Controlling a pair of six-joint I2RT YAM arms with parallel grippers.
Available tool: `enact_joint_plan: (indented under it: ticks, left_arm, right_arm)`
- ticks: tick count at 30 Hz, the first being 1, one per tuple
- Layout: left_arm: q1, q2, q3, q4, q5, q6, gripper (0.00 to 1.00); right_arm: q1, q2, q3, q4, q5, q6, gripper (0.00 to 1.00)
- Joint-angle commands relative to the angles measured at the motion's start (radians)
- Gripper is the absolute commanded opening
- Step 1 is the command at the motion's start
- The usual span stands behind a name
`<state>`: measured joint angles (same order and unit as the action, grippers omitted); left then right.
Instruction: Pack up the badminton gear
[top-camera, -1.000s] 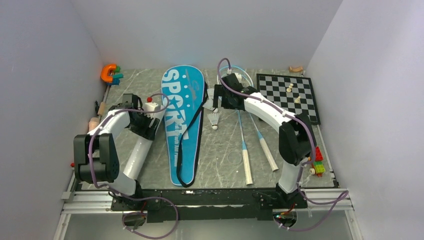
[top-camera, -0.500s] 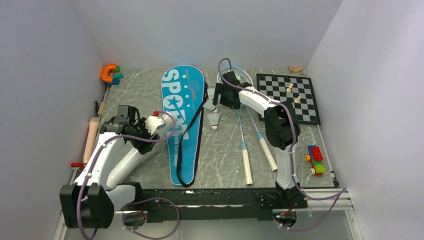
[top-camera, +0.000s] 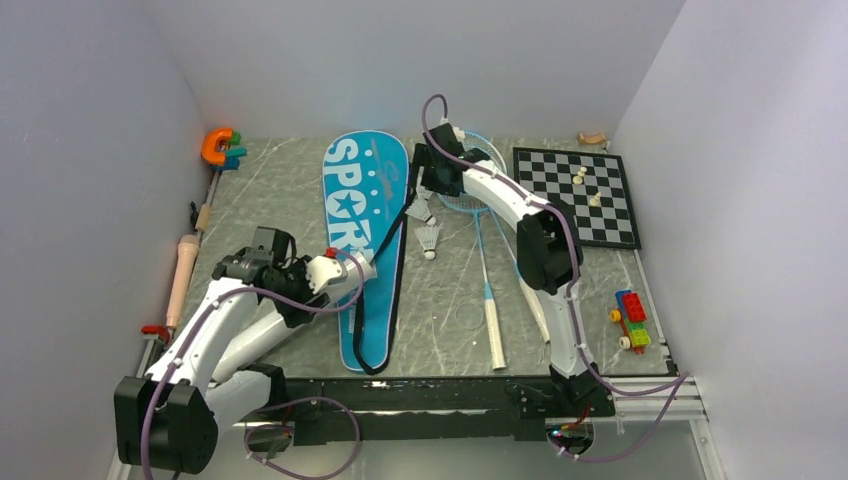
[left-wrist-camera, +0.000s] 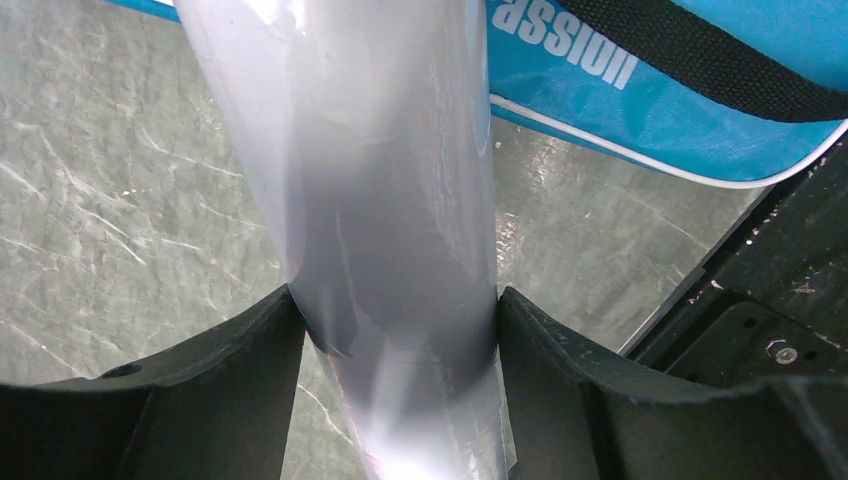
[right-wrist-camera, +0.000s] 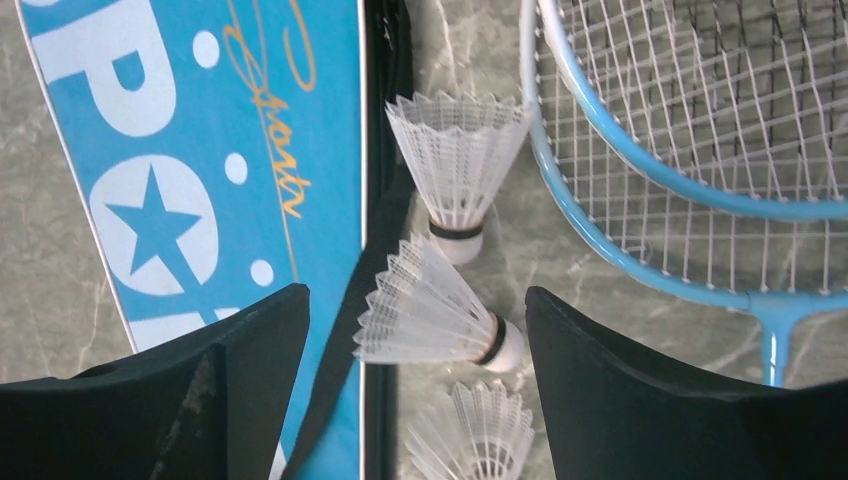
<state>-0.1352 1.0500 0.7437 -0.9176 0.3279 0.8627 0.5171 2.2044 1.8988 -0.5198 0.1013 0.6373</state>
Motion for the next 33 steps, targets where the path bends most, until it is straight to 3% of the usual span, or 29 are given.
enact_joint_plan:
  ticks: [1,7,15,30,33]
  left_arm:
    - [-0.035,-0.054,-0.002,0.051,-0.026,0.004,0.59]
    - [-0.057,-0.077,-0.010,0.059,-0.049,-0.007,0.59]
    - [-0.090,-0.103,-0.020,0.085,-0.090,-0.019,0.60]
    - [-0.160,-0.119,-0.023,0.112,-0.144,-0.067,0.60]
    - [-0.185,-0.115,-0.014,0.128,-0.157,-0.087,0.61]
  right_arm:
    - [0.026,0.100,0.177,-0.127,0.089,-0.014,0.80]
    - [0.041,0.137,0.193,-0.180,0.147,-0.037,0.71]
    - [0.042,0.082,0.137,-0.181,0.180,-0.051,0.48]
    - [0.041,-0.142,-0.114,-0.132,0.241,-0.070,0.01]
    - [0.041,-0.216,-0.172,-0.129,0.245,-0.069,0.00]
